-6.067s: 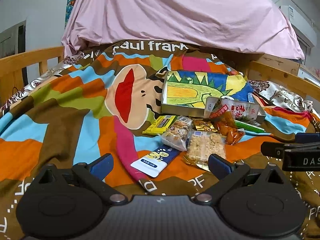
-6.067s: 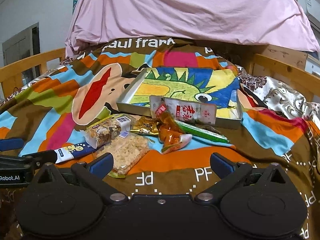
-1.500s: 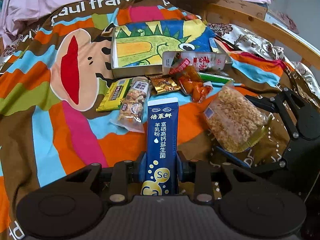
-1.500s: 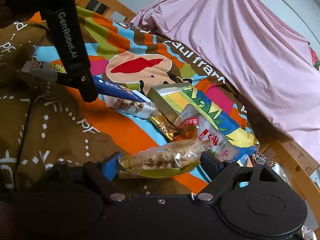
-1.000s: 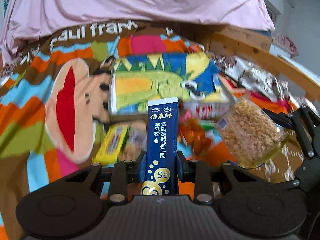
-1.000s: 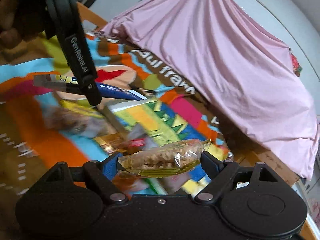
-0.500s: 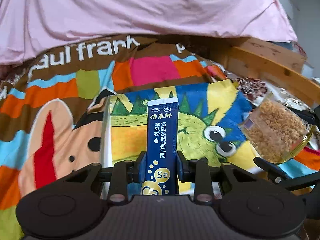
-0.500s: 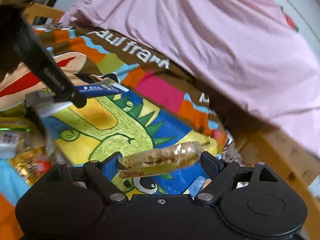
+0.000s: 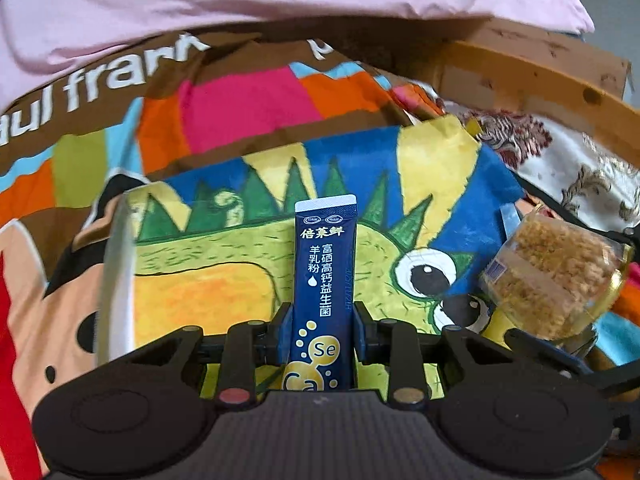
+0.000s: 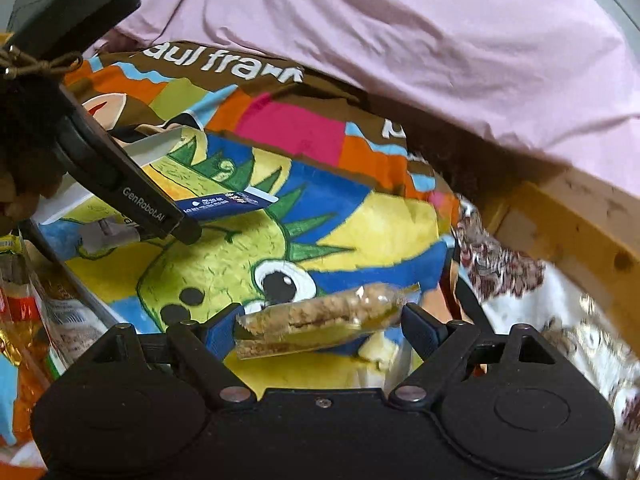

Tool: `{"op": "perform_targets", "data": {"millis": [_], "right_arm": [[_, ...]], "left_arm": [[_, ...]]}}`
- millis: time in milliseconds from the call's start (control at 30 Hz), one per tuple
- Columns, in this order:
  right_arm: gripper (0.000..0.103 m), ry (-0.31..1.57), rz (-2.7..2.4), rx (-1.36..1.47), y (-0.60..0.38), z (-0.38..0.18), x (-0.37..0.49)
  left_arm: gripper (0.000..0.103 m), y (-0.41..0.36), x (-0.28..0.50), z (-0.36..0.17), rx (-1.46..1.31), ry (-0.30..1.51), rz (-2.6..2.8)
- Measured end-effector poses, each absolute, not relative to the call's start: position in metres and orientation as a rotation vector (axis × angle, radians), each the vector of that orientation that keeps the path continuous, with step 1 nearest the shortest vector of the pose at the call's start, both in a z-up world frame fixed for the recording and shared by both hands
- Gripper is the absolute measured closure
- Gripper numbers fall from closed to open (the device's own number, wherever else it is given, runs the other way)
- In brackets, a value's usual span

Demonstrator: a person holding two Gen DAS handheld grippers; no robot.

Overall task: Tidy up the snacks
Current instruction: 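Carry the blue stick into the tin with the left tool while the right drops the rice bar in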

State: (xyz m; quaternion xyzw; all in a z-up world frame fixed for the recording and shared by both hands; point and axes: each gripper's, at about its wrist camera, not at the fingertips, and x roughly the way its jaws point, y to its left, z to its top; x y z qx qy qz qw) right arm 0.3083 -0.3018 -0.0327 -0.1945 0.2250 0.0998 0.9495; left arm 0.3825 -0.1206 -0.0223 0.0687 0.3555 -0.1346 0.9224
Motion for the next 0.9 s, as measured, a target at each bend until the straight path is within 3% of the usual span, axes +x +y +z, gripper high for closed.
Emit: {"op": "perform_targets", "data": {"millis": [300, 333, 400, 700, 767, 900], "right_arm": [[0.014, 0.497, 0.207, -0.313, -0.311, -0.032, 0.311], [0.012, 0.493, 0.21, -0.311, -0.311, -0.031, 0.311], [0.012, 0.472, 0.211, -0.321, -0.309, -0.028, 0.31], [0.01, 0.37, 0.191, -0.241, -0.315, 0.003, 0.284], [0.001, 0.333, 0.192, -0.206, -0.318, 0.014, 0.271], [0.001, 0.262, 0.197, -0.161, -0.322, 0.039, 0.238]], "left_arm": [[0.064, -0.132, 0.386, -0.028, 0.156, 0.781, -0.263], [0.061, -0.131, 0.385, -0.026, 0.148, 0.776, -0.263], [0.044, -0.13, 0.384, -0.024, 0.128, 0.778, -0.257], [0.022, -0.121, 0.35, 0.0, 0.055, 0.689, -0.242], [0.016, -0.117, 0.335, 0.007, 0.043, 0.644, -0.239], [0.006, -0.103, 0.303, 0.023, -0.002, 0.551, -0.219]]}}
